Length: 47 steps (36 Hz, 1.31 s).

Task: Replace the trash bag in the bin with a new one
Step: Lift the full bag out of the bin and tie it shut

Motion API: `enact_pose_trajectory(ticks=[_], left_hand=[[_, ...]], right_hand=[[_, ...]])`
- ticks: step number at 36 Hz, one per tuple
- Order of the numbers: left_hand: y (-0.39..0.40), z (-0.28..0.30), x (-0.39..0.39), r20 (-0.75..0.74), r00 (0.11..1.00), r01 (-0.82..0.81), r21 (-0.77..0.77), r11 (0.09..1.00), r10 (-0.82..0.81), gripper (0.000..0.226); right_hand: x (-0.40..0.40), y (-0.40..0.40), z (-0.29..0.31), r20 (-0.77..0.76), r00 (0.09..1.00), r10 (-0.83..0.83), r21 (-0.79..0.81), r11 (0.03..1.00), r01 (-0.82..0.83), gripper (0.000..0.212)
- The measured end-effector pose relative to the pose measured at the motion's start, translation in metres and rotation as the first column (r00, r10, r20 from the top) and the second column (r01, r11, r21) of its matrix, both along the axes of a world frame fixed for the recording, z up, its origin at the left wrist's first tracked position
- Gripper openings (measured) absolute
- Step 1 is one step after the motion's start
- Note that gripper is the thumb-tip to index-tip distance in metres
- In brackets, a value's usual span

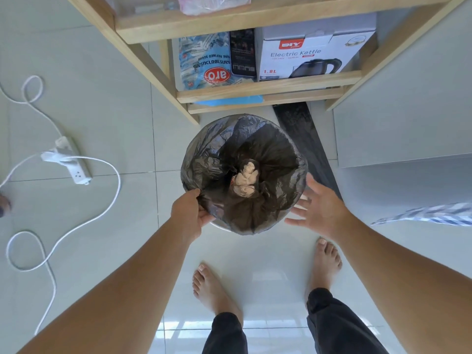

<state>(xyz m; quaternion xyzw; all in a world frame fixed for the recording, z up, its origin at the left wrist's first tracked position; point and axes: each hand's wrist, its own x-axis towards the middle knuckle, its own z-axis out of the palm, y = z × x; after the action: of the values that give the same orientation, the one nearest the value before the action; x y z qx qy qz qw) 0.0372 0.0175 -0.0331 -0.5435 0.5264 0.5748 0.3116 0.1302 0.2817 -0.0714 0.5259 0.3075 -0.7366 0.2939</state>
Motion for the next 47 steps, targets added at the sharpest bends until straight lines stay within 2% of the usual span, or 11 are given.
enact_pose_trajectory(ticks=[5,9,15,18,23,29,32,34,38,41,47], left_hand=[[0.014,0.01,-0.002,0.024,0.992,-0.125,0.211,0.97,0.123,0.027],[0.012,0.009,0.003,0.023,0.984,-0.178,0.216,0.96,0.177,0.029],[0.003,0.01,0.006,-0.098,0.961,-0.227,0.247,0.942,0.257,0.054],[-0.011,0.005,0.002,-0.167,0.964,-0.185,0.15,0.971,0.209,0.064],[-0.029,0.01,-0.004,-0.169,0.974,-0.142,0.056,0.988,0.149,0.044],[-0.037,0.023,-0.018,-0.172,0.879,-0.354,0.393,0.849,0.446,0.018],[-0.035,0.031,-0.027,-0.194,0.901,-0.276,0.434,0.857,0.389,0.032],[-0.031,0.038,-0.032,-0.247,0.947,-0.095,0.39,0.916,0.203,0.023],[-0.031,0.052,-0.037,-0.284,0.934,0.279,0.196,0.94,-0.218,0.02],[-0.037,0.058,-0.043,-0.293,0.922,0.305,0.138,0.942,-0.255,0.014],[-0.036,0.089,-0.067,-0.381,0.885,0.283,-0.016,0.959,-0.267,0.014]], right_hand=[[0.016,-0.012,0.0,0.07,0.969,-0.236,-0.039,0.97,0.239,0.037],[0.024,-0.019,-0.003,0.07,0.981,-0.181,0.01,0.983,0.181,0.015],[0.017,-0.021,-0.003,-0.008,1.0,-0.01,0.293,0.956,0.012,0.021],[0.005,-0.016,0.008,0.0,0.989,-0.146,0.385,0.913,0.134,0.024],[-0.015,0.0,0.014,0.004,0.833,-0.553,0.22,0.813,0.538,0.028],[-0.03,0.015,0.023,-0.067,0.703,-0.708,-0.041,0.706,0.708,0.016],[-0.028,0.023,0.033,-0.077,0.764,-0.641,-0.11,0.767,0.632,0.023],[-0.028,0.028,0.045,-0.128,0.844,-0.521,-0.15,0.851,0.502,0.043],[-0.035,0.03,0.065,-0.145,0.986,-0.081,0.121,0.988,0.099,0.035],[-0.043,0.03,0.076,-0.1,0.995,0.003,0.31,0.95,0.028,0.019],[-0.074,0.035,0.117,-0.18,0.984,0.015,0.37,0.928,0.054,0.011]])
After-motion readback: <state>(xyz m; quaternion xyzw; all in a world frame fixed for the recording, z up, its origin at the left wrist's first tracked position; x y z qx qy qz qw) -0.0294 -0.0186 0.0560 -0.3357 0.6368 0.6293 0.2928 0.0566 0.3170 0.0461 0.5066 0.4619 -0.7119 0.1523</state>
